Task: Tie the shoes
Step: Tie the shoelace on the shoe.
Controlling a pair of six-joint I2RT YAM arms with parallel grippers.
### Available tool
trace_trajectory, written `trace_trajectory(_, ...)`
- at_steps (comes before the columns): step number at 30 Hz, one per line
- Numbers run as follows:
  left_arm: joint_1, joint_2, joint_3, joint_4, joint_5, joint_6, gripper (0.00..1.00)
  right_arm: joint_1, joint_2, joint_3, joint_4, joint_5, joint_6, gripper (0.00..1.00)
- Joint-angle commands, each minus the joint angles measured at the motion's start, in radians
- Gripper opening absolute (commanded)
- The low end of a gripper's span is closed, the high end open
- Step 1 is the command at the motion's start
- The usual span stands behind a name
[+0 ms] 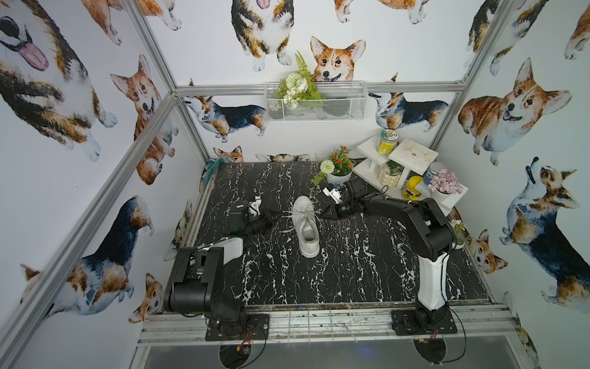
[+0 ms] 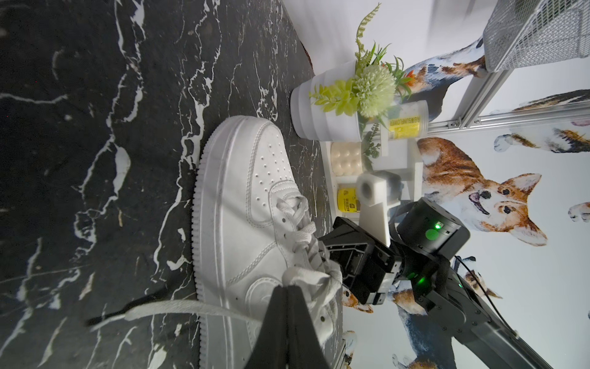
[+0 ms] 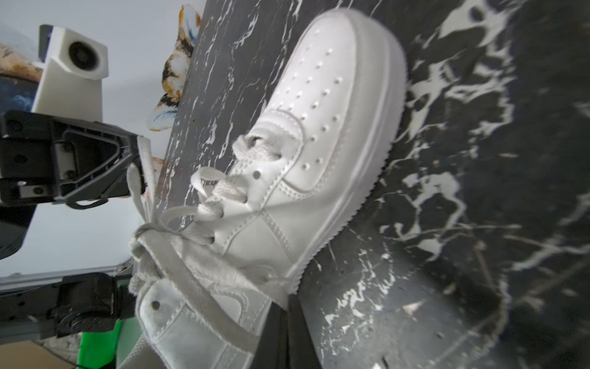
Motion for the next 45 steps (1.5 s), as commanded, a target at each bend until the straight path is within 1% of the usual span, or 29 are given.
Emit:
trace_trajectory(1, 0.005, -0.014, 0.013, -0.035, -0.008, 0.038, 0.0, 0.002, -0.025, 0.003, -0.032, 0.157, -0.029, 0.0)
trace_trajectory(7, 0.008, -0.035, 0.022, -0.085, -0.026, 0.065, 0.0, 0.001, -0.085, 0.002, -0.064, 0.388, -0.048, 0.0)
trace_trajectory(10, 0.011, -0.046, 0.027, -0.099, -0.032, 0.074, 0.0, 0.002, -0.116, 0.003, -0.069, 0.467, -0.054, 0.0)
trace_trajectory(17, 0.018, -0.062, 0.021, -0.112, -0.044, 0.085, 0.0, 0.0, -0.148, -0.003, -0.077, 0.536, -0.047, 0.0)
trace_trajectory(22, 0.028, -0.072, 0.017, -0.117, -0.044, 0.089, 0.0, -0.002, -0.175, -0.015, -0.064, 0.561, -0.03, 0.0)
trace_trajectory(26, 0.037, -0.078, 0.017, -0.125, -0.046, 0.095, 0.0, 0.001, -0.185, 0.003, -0.098, 0.656, -0.061, 0.0)
trace_trajectory(32, 0.039, -0.077, 0.015, -0.123, -0.045, 0.097, 0.0, 0.0, -0.19, 0.012, -0.13, 0.76, -0.102, 0.0)
trace_trajectory(45, 0.045, -0.077, 0.008, -0.122, -0.043, 0.099, 0.0, 0.009, -0.194, -0.007, -0.135, 0.84, -0.128, 0.0)
